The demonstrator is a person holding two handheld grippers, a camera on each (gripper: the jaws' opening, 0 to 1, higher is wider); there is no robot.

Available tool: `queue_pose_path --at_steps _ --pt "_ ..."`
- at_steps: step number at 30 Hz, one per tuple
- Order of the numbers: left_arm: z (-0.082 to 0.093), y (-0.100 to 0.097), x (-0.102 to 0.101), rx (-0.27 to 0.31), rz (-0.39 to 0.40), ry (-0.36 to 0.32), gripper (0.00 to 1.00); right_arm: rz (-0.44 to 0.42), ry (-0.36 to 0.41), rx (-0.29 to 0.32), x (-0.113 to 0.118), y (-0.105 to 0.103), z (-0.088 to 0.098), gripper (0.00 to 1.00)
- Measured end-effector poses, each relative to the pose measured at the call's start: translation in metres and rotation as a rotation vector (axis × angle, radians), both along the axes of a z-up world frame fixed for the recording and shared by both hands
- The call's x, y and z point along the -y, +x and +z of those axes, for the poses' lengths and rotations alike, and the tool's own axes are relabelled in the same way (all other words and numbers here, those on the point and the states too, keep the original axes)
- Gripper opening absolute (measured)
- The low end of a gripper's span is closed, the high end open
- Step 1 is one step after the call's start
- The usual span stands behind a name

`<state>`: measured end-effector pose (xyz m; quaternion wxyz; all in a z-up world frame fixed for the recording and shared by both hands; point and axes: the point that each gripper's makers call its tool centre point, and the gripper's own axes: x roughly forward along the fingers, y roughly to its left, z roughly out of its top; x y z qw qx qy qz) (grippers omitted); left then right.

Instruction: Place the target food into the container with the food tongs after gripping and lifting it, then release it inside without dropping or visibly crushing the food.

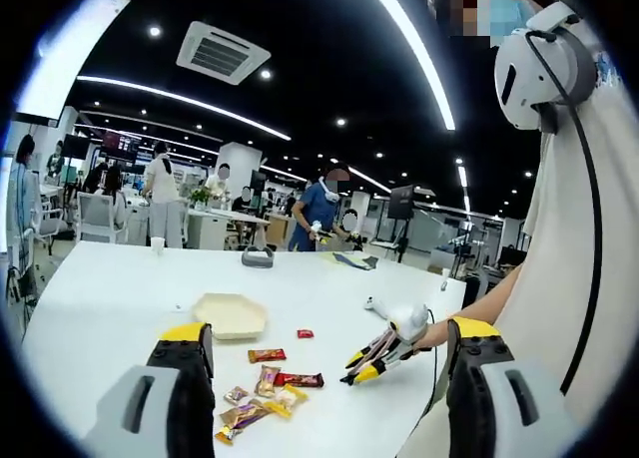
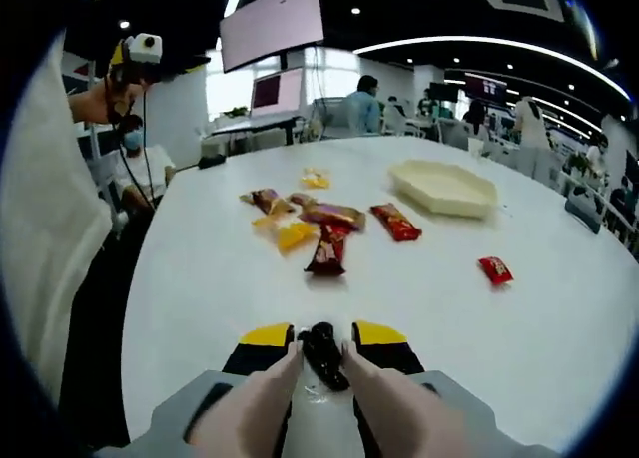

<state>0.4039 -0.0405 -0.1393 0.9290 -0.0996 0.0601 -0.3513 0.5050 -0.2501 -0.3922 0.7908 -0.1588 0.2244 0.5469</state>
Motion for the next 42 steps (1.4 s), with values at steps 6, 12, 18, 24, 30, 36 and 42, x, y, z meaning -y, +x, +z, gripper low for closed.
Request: queue_pose_path --at_steps 6,12,18,24,30,36,42 --pt "0.001 0.001 -0.008 0.006 0.025 0.005 0.95 -0.1 -0.003 0.005 -0.001 0.005 0.0 0.19" --pt "0.001 -0.001 -0.009 0.012 0.033 0.001 0.92 -0.24 -0.002 -0.185 -0.002 0.017 0.0 0.18" --pt "-0.002 -0.002 -0.01 -0.001 0.04 0.013 0.92 -0.223 -0.056 -0.098 -0.005 0.013 -0.001 0.18" --pt "-0.002 -0.003 -0.011 -0.007 0.043 0.023 0.92 -0.235 -0.045 -0.088 -0.005 0.011 0.006 0.19" --pt "-0.001 -0.002 -0.012 -0.004 0.04 0.021 0.92 -0.253 -0.012 -0.076 -0.002 0.015 0.024 0.19" --pt "-0.003 0.0 -0.01 -0.014 0.029 0.029 0.92 -0.282 0.012 -0.077 0.002 0.02 0.036 0.19" --pt "-0.001 0.003 -0.008 -0.011 0.022 0.025 0.92 -0.286 0.042 -0.071 0.001 0.02 0.053 0.19"
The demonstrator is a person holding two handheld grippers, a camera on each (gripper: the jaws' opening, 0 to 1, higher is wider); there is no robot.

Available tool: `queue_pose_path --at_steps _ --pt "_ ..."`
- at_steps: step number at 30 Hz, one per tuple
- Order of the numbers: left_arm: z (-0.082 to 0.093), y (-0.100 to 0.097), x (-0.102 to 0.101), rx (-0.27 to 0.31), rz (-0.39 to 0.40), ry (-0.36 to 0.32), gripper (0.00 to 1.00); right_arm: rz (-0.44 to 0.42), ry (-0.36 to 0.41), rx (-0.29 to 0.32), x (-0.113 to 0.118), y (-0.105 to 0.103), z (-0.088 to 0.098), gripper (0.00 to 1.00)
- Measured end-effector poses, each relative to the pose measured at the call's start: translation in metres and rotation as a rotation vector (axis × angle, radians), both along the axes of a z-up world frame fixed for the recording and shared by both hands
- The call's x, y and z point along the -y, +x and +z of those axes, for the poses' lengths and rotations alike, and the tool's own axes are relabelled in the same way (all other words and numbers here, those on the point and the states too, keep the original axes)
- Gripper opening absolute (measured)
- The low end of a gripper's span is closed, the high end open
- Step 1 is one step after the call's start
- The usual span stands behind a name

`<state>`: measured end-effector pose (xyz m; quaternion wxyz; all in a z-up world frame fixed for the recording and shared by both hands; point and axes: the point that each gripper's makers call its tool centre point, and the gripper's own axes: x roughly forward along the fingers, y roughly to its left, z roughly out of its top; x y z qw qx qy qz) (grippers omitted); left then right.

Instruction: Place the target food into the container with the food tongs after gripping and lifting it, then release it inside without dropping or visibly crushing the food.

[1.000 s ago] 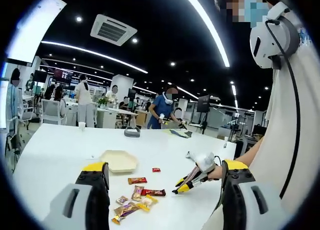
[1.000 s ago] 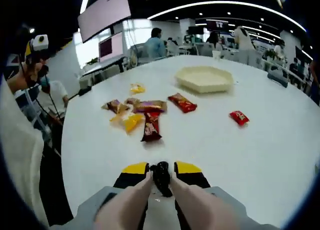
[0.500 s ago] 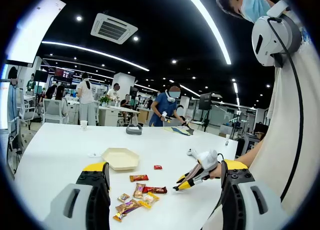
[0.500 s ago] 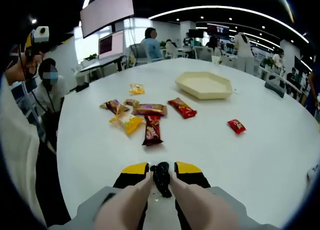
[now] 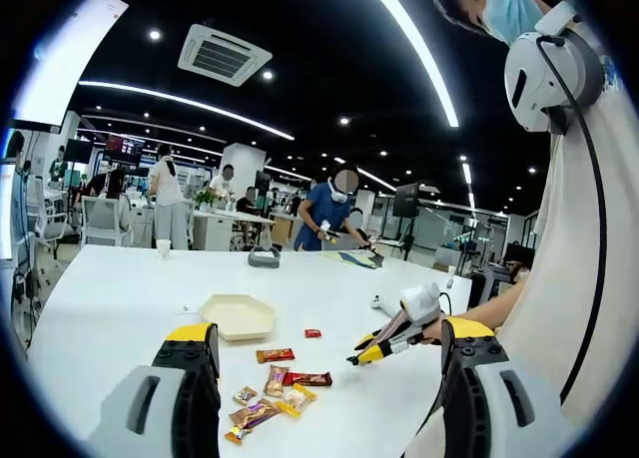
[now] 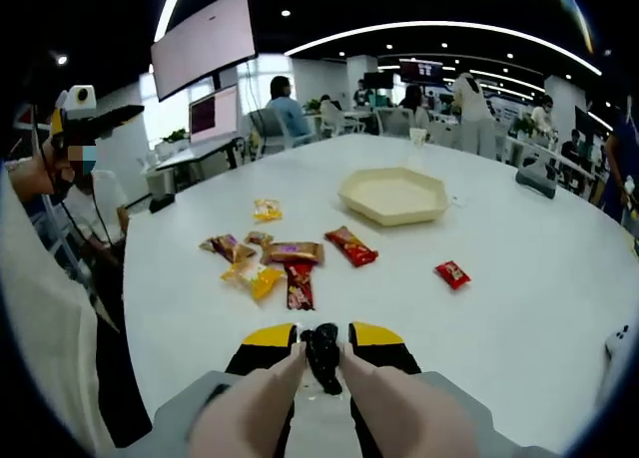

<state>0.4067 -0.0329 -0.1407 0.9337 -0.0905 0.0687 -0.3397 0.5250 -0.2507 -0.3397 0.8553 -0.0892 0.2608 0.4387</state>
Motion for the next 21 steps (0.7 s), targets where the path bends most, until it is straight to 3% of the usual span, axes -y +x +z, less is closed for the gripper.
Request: queue_pose_path --at_steps 13,21 --pt "0.006 0.001 0.001 0.017 -0.029 -0.014 0.9 -0.047 0.07 0.031 0.0 0.011 0.032 0.2" --pt "0.008 0.003 -0.002 0.011 -0.037 0.0 0.9 -0.067 0.114 0.076 0.002 0.019 0.065 0.2"
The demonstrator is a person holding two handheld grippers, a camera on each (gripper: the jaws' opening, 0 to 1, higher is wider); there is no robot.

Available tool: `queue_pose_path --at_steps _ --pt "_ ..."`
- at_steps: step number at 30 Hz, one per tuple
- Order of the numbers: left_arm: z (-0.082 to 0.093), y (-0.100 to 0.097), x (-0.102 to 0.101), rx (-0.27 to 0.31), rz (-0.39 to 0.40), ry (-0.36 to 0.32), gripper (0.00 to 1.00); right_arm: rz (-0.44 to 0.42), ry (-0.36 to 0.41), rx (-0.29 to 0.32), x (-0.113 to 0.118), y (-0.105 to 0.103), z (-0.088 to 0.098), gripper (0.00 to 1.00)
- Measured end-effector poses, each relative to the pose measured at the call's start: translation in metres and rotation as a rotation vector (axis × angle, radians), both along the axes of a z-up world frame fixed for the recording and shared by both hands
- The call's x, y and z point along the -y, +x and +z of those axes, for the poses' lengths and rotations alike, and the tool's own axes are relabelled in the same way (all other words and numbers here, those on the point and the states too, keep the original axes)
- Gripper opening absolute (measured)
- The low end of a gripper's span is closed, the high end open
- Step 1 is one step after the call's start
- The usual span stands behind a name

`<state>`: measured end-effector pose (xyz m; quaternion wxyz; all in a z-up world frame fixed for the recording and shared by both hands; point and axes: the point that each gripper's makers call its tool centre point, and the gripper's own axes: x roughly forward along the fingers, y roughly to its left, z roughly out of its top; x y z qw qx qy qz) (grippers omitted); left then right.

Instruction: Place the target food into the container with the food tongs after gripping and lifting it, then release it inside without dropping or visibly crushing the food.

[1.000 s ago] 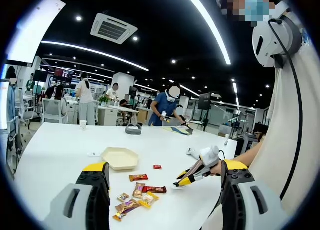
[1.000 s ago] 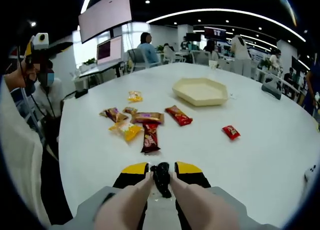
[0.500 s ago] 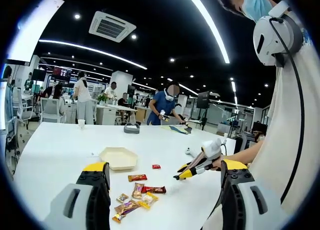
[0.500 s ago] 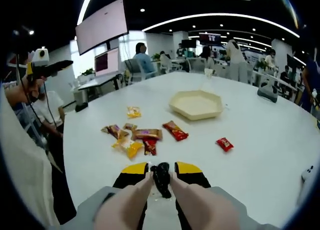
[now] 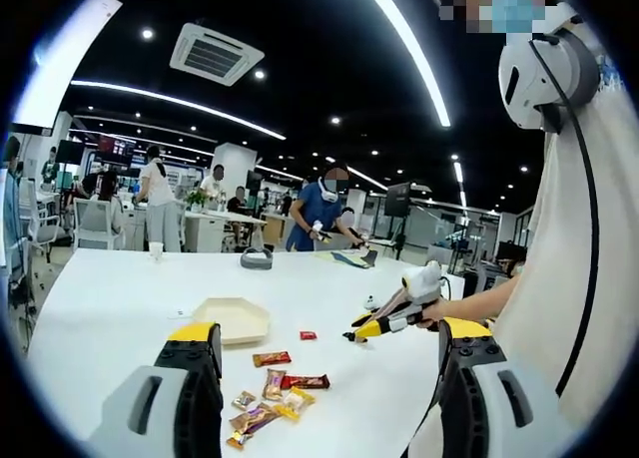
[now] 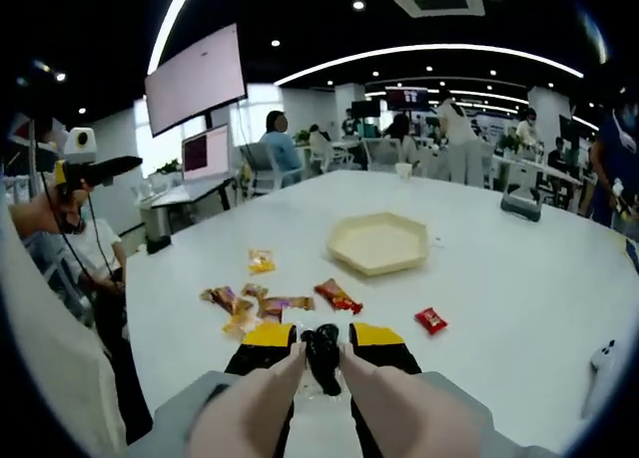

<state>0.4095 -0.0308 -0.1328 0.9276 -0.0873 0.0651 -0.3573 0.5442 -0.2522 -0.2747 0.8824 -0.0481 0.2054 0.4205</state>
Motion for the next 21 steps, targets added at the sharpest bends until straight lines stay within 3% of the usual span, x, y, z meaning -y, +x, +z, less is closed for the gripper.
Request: queue_pose_path --at_steps 5,21 --pt "0.0 0.001 0.003 -0.002 -0.01 0.0 0.89 -0.01 0.02 0.023 -0.002 0.005 0.015 0.2" --pt "0.001 -0.002 -0.003 0.008 0.005 -0.018 0.89 -0.028 0.046 0.047 -0.007 0.014 0.032 0.2"
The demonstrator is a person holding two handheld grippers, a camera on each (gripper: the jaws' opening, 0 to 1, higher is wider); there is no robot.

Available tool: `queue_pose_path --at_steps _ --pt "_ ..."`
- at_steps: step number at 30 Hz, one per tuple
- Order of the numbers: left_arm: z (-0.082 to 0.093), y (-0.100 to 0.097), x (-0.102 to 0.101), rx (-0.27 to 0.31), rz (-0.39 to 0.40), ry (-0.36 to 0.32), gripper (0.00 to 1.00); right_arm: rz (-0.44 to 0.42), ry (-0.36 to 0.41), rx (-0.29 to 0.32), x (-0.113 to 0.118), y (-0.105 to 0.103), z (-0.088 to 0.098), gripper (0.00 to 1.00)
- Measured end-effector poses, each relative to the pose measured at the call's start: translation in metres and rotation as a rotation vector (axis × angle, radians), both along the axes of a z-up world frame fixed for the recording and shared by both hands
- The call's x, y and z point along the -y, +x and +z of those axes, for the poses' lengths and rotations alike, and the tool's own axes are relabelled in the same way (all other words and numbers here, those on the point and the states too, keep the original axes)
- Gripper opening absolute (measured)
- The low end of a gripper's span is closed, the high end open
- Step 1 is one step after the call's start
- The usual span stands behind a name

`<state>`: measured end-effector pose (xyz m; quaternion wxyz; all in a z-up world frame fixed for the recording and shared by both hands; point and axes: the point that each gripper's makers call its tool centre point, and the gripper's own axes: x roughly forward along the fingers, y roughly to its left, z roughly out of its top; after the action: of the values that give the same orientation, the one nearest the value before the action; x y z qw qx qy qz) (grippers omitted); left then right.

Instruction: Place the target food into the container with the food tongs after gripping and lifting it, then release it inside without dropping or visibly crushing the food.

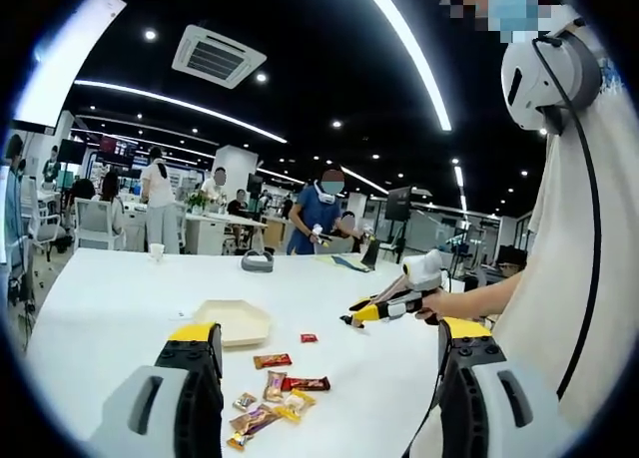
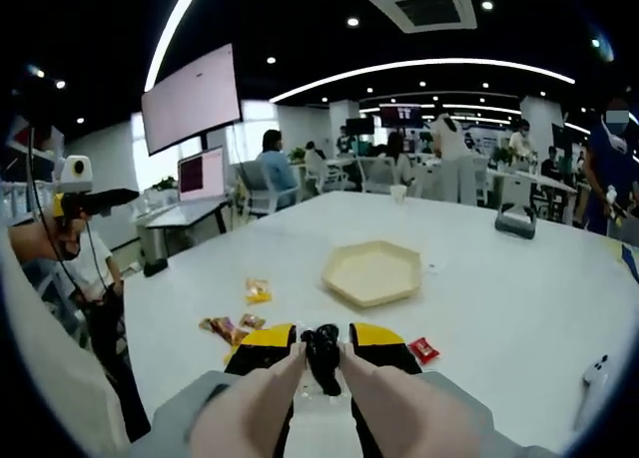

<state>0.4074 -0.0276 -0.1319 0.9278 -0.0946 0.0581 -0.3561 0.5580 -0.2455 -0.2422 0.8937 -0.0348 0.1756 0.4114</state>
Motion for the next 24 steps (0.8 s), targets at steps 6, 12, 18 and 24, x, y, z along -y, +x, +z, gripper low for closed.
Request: queue_pose_path --at_steps 6,12,18,24 --pt "-0.001 0.0 -0.002 0.001 0.01 -0.006 0.89 -0.003 -0.002 0.023 -0.001 0.009 0.012 0.2" --pt "-0.003 -0.003 -0.008 0.006 0.028 -0.02 0.9 -0.012 0.018 0.036 -0.002 0.016 0.025 0.2" --pt "0.001 -0.001 -0.01 0.022 0.027 -0.034 0.96 0.007 0.006 0.057 -0.011 0.021 0.034 0.2" --pt "0.009 0.001 -0.009 0.045 0.02 -0.039 0.95 0.035 -0.013 0.072 -0.02 0.025 0.039 0.2"
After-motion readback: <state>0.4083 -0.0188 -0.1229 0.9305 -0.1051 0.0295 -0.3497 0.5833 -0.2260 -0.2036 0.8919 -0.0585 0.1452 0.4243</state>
